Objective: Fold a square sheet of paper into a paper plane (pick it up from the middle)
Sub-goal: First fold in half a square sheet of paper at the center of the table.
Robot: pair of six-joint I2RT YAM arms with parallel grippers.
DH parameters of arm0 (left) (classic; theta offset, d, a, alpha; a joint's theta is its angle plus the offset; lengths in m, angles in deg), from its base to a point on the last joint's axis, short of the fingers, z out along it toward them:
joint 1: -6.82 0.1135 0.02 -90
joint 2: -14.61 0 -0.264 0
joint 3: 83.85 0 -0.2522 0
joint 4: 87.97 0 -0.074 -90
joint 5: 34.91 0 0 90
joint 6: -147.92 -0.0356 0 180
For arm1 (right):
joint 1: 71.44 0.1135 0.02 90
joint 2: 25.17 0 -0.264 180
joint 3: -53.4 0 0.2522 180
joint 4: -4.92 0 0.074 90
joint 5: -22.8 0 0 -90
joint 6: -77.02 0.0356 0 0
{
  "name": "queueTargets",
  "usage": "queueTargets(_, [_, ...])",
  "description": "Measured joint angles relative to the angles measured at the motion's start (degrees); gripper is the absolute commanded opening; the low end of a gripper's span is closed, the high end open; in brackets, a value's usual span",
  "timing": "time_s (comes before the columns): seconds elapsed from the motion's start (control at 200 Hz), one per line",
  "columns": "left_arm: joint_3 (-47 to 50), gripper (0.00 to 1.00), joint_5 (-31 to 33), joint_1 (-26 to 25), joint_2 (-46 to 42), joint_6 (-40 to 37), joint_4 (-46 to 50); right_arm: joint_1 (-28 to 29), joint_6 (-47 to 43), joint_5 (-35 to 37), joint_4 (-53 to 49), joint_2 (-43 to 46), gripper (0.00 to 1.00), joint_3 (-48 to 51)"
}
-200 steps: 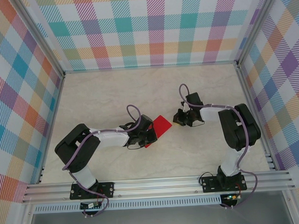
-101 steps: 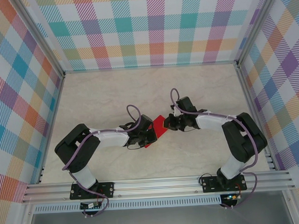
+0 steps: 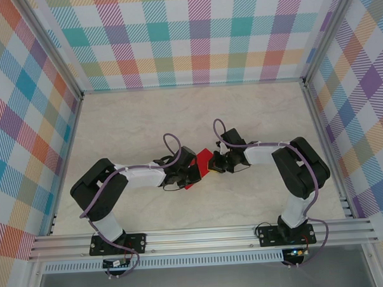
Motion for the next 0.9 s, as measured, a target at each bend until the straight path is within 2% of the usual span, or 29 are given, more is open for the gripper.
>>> queueTargets(0.675, [-0.7, 0.06, -0.3, 0.0, 2.0, -0.9, -3.3, 0.0, 0.0, 0.0, -2.2, -0.8, 0.04, -1.5])
queueTargets(0.9, [2.3, 0.06, -0.8, 0.0, 0.7, -0.8, -6.5, 0.0, 0.0, 1.1, -5.9, -1.8, 0.04, -4.0])
